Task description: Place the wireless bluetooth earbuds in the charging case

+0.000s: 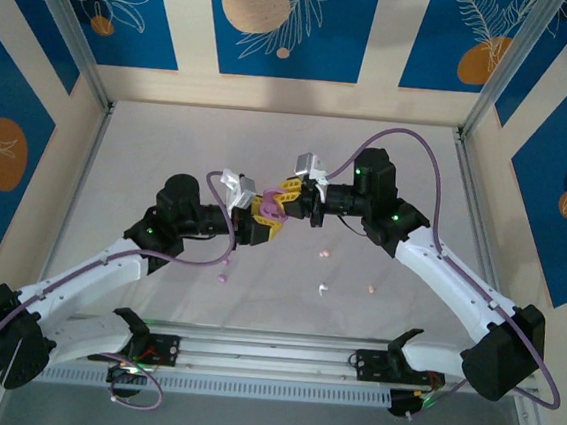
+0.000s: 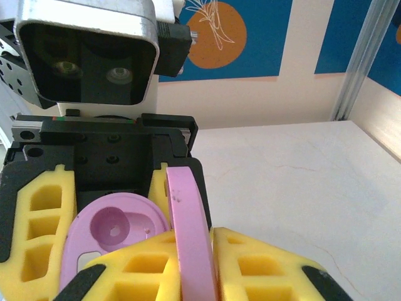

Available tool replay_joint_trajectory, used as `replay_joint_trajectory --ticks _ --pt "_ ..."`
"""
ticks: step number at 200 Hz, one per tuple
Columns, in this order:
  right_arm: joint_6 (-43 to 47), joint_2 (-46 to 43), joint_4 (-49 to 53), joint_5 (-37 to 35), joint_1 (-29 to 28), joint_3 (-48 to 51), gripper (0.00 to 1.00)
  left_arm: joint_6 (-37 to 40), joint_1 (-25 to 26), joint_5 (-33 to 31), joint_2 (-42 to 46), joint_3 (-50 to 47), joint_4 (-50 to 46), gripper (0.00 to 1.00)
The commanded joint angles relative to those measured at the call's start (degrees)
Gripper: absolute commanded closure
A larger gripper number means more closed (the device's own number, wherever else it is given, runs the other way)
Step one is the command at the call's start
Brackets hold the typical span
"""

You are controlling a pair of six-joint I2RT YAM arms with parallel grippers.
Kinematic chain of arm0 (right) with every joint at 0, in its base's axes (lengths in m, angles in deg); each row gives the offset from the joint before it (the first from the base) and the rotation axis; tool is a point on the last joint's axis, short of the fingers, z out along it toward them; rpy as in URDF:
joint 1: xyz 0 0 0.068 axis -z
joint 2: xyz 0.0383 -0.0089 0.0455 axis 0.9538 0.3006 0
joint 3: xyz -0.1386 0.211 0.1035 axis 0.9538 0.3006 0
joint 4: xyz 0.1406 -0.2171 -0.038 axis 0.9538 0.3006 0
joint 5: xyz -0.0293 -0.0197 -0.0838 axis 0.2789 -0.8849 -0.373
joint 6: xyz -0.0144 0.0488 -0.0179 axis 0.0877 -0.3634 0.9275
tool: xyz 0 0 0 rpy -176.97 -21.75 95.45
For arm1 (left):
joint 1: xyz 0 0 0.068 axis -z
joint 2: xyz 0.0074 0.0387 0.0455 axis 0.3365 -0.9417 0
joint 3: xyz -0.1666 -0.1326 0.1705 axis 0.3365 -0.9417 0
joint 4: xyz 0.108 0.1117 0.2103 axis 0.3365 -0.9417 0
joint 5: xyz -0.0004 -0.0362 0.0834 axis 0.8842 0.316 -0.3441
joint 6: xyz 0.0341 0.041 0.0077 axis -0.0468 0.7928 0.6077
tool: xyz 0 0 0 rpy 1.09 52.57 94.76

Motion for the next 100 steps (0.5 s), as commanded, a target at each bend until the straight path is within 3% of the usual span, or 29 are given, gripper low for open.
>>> replay_joint_trajectory --ticks 1,10,45,81,100 --pt "-1.1 -0.9 1.4 -1.8 -0.5 -0.2 0.75 -0.1 0.7 -1.5 1.1 0.9 2.5 0.68" --pt "-2.3 -1.0 1.4 -2.7 -0.5 -0.4 0.73 -0.1 0.7 -2.0 1.3 0.6 2.5 0.68" --pt "-8.3 -2.5 1.7 -3.3 0.5 -2.5 0.48 -0.1 0.6 -5.4 2.4 -1.4 3.0 0.68" --pt "-21.0 -5.8 2.2 -1.7 3.7 -4.5 0.41 -1.1 0.5 -11.2 4.1 -3.8 3.6 0.68" --pt "-28.0 -7.1 4.8 -5.3 6.1 -5.0 0.41 -1.2 0.5 -13.8 5.1 -4.9 3.8 0.68"
